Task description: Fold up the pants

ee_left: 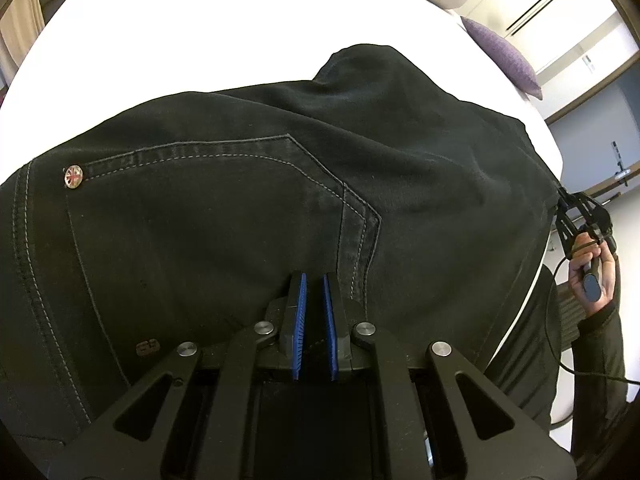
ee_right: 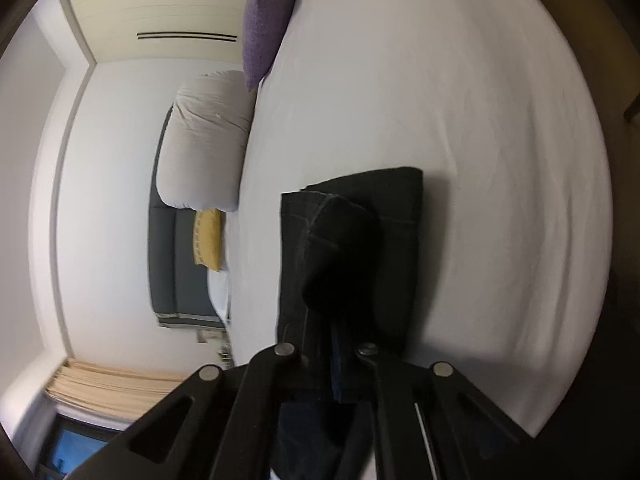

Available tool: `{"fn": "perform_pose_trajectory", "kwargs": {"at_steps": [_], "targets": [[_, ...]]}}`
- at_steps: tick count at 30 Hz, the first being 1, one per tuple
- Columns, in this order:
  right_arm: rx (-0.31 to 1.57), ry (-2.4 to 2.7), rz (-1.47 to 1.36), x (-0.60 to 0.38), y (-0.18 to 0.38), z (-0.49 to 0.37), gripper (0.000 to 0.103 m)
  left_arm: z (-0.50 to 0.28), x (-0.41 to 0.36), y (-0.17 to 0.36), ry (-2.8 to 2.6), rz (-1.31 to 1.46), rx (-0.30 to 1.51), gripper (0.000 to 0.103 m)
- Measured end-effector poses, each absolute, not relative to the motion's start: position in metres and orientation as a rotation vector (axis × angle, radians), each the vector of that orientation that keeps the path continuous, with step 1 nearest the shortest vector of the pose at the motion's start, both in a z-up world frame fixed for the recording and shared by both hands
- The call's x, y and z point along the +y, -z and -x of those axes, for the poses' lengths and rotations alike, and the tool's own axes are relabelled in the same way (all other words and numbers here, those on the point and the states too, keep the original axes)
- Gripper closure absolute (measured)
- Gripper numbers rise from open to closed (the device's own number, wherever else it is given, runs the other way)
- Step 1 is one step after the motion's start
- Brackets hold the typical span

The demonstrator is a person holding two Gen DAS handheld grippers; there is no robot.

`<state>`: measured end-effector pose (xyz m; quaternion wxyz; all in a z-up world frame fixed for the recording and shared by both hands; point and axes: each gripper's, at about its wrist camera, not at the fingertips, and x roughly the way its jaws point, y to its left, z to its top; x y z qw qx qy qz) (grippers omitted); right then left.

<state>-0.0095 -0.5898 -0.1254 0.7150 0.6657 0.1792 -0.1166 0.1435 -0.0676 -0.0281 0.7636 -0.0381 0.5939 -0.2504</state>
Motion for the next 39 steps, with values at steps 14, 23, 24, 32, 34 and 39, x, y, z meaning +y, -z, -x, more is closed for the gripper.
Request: {"fn": "perform_pose_trajectory", "kwargs": {"at_steps": [14, 23, 24, 32, 34, 39], "targets": [[0.391, 0.295, -1.492, -0.603, 0.132, 0.027, 0.091, -0.149, -0.068, 0.025, 0.552, 0.081, 1.296, 0.094], [0.281, 0.313, -1.374, -0.632, 0.099, 0.028, 0.095, -0.144, -0.063, 0.03, 0.554, 0.095, 1.286, 0.094], [0.295, 0.322, -1.363, -0.631, 0.099, 0.026, 0.096, -0.144, -0.062, 0.03, 0.554, 0.099, 1.285, 0.094], [0.407, 0.475, -1.336, -0.636, 0.118, 0.035, 0.097, -0.143, -0.058, 0.031, 0.561, 0.106, 1.282, 0.094], [0.437, 0.535, -1.303, -0.638, 0.115, 0.037, 0.096, -0.144, -0.058, 0.03, 0.561, 0.109, 1.281, 0.094], [0.421, 0.557, -1.334, -0.644, 0.104, 0.058, 0.083, -0.143, -0.053, 0.031, 0.567, 0.126, 1.274, 0.094]]}}
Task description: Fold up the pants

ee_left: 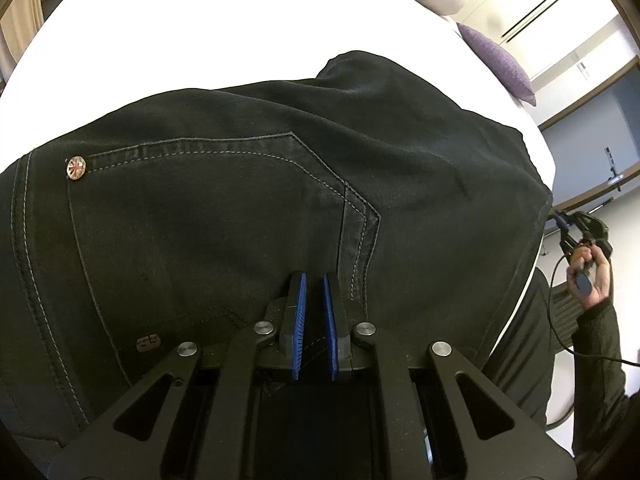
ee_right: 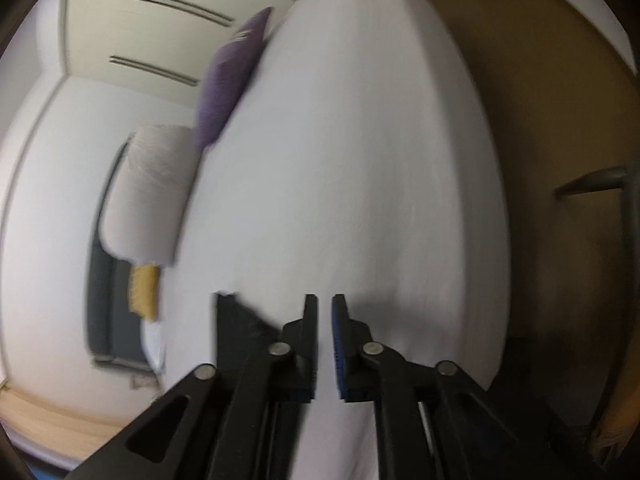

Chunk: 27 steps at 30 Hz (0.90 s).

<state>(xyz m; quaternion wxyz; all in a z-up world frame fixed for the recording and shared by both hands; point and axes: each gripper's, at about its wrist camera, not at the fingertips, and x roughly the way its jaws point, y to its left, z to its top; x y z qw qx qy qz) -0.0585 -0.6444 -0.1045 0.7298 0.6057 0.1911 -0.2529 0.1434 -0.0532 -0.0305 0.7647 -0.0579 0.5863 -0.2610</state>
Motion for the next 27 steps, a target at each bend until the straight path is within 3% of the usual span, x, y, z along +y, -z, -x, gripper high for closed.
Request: {"fn": "perform_pose_trajectory", "kwargs": {"at_steps": [2, 4, 12, 27], "targets": [[0.438, 0.437, -1.3, -0.629, 0.085, 0.055, 0.052, -0.143, -0.051, 0.031, 0.568, 0.131, 1.269, 0.094], [0.463, 0.273, -1.288, -0.599, 0.068, 0.048, 0.04, -0.143, -0.049, 0.032, 0.569, 0.136, 1.265, 0.094], [0.718, -0.022, -1.205, -0.471, 0.059, 0.008, 0.04, -0.139, -0.043, 0.034, 0.574, 0.157, 1.254, 0.094], [0.864, -0.029, -1.297, -0.43, 0.093, -0.014, 0.044, -0.14, -0.034, 0.033, 0.589, 0.188, 1.247, 0.094]]}}
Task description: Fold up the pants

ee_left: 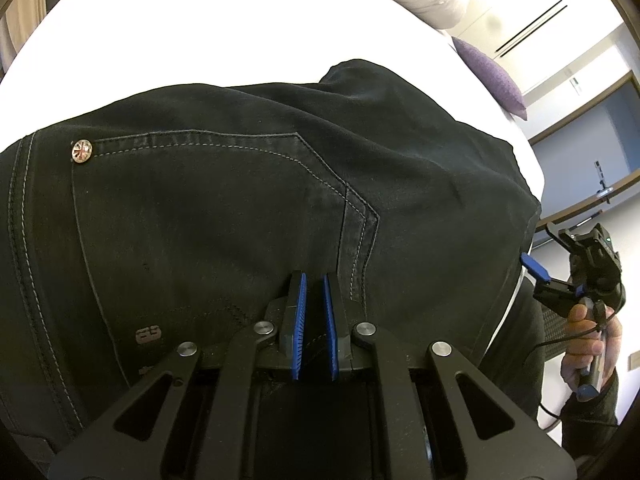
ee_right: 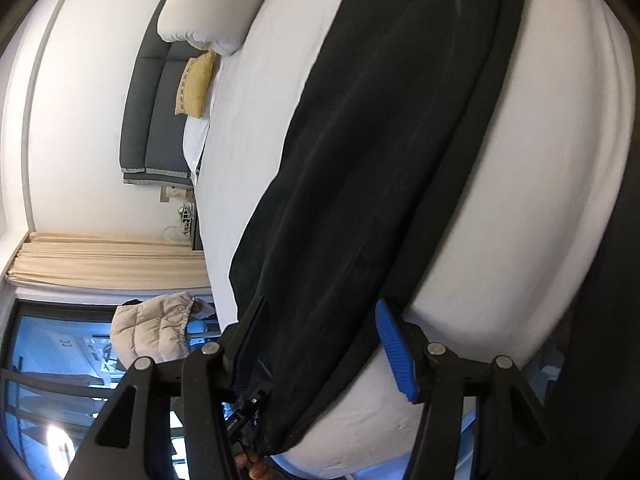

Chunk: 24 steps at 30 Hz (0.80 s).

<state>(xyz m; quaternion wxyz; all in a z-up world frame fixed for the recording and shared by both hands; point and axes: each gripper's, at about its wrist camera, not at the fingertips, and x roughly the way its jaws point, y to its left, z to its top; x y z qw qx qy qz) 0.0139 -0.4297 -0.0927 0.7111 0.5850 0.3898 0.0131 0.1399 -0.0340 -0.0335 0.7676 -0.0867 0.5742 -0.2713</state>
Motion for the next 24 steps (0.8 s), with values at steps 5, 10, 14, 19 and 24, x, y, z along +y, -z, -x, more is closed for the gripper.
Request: {"fn": "perform_pose_trajectory", "kwargs": {"at_steps": [5, 10, 14, 19, 24], "targets": [[0.89, -0.051, -1.307, -0.417, 0.099, -0.02, 0.047, -0.14, -0.034, 0.033, 0.59, 0.189, 1.246, 0.094], [0.899, -0.062, -1.355, -0.41, 0.107, -0.021, 0.051, -0.14, -0.034, 0.033, 0.589, 0.189, 1.246, 0.094], [0.907, -0.066, -1.335, -0.405, 0.109, -0.03, 0.08, -0.14, -0.034, 0.033, 0.588, 0.184, 1.247, 0.094], [0.942, -0.035, -1.241, -0.399, 0.109, -0.033, 0.099, -0.141, -0.037, 0.031, 0.588, 0.168, 1.25, 0.094], [0.957, 0.003, -1.179, -0.399, 0.1, -0.016, 0.101, -0.14, -0.044, 0.027, 0.602, 0.123, 1.259, 0.094]]}}
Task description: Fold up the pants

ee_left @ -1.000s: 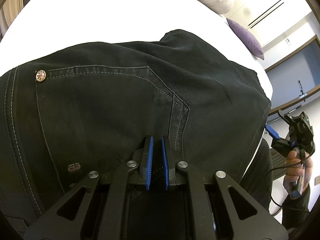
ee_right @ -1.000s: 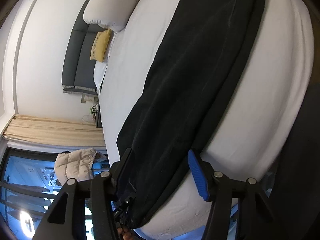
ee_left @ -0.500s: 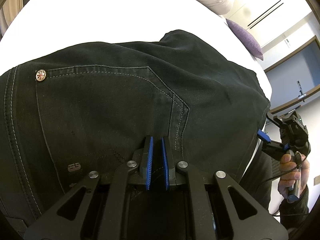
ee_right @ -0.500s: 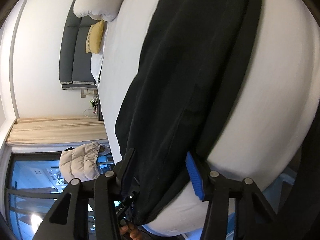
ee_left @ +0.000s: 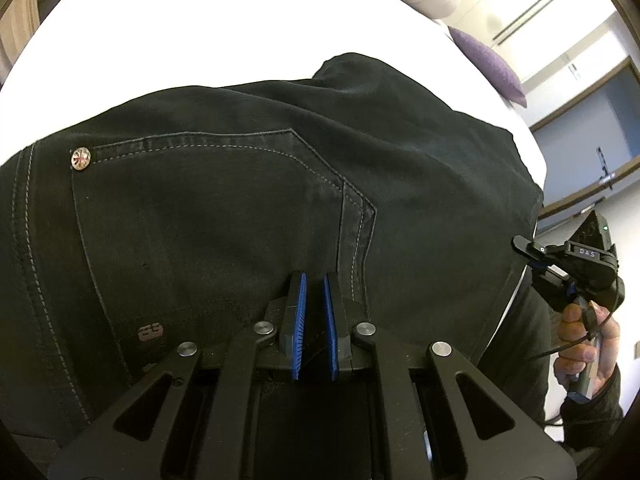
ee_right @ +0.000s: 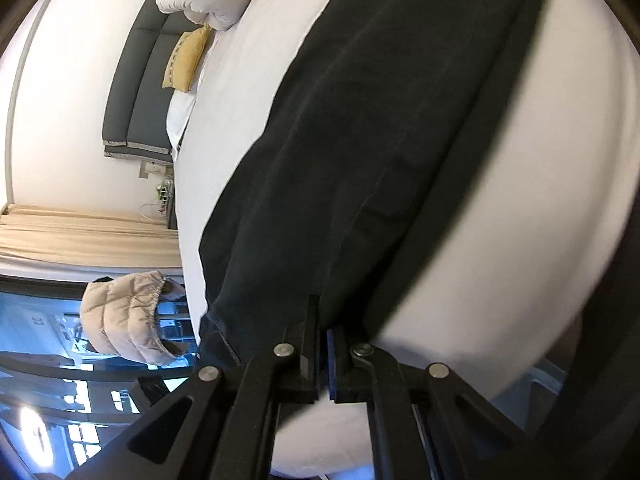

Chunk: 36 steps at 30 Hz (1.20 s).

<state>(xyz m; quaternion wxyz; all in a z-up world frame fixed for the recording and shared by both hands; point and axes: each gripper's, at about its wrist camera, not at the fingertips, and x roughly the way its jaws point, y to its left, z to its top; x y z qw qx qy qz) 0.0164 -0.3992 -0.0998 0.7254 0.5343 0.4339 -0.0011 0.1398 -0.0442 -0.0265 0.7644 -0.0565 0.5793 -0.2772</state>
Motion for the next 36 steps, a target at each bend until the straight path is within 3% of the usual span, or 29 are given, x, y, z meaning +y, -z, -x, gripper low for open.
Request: {"fn": "perform_pose_trajectory", "kwargs": {"at_steps": [7, 9, 11, 13, 15, 16, 17, 19, 23, 30, 33, 34, 35, 36], "targets": [[0.965, -0.012, -1.21, -0.405, 0.109, -0.01, 0.101, -0.134, -0.041, 0.022, 0.608, 0.112, 1.255, 0.094], [0.965, -0.021, -1.214, -0.402, 0.106, -0.012, 0.093, -0.133, -0.04, 0.02, 0.599, 0.116, 1.255, 0.094], [0.94, -0.078, -1.247, -0.395, 0.101, -0.014, 0.055, -0.13, -0.04, 0.02, 0.598, 0.105, 1.251, 0.094], [0.904, -0.131, -1.267, -0.384, 0.096, -0.017, 0.042, -0.128, -0.039, 0.019, 0.596, 0.104, 1.25, 0.094], [0.934, -0.175, -1.234, -0.367, 0.094, -0.025, 0.042, -0.129, -0.039, 0.018, 0.594, 0.102, 1.251, 0.094], [0.958, -0.207, -1.22, -0.357, 0.096, -0.03, 0.05, -0.128, -0.039, 0.017, 0.593, 0.099, 1.252, 0.094], [0.989, -0.239, -1.199, -0.345, 0.097, -0.036, 0.068, -0.127, -0.039, 0.017, 0.594, 0.097, 1.251, 0.094], [1.065, -0.279, -1.126, -0.324, 0.1, -0.044, 0.09, -0.126, -0.04, 0.016, 0.596, 0.093, 1.251, 0.094], [1.107, -0.261, -1.074, -0.312, 0.107, -0.045, 0.1, -0.127, -0.041, 0.017, 0.601, 0.101, 1.252, 0.094], [1.119, -0.262, -1.123, -0.318, 0.115, -0.032, 0.1, -0.124, -0.038, 0.017, 0.611, 0.11, 1.252, 0.094], [1.064, -0.281, -1.134, -0.324, 0.106, -0.036, 0.093, -0.125, -0.035, 0.021, 0.609, 0.128, 1.252, 0.094], [1.047, -0.272, -1.147, -0.329, 0.104, -0.036, 0.081, -0.124, -0.035, 0.021, 0.609, 0.129, 1.252, 0.094], [1.009, -0.255, -1.179, -0.339, 0.102, -0.037, 0.059, -0.124, -0.036, 0.021, 0.608, 0.128, 1.252, 0.094], [0.964, -0.229, -1.216, -0.35, 0.101, -0.036, 0.053, -0.124, -0.036, 0.022, 0.607, 0.127, 1.251, 0.094]]}}
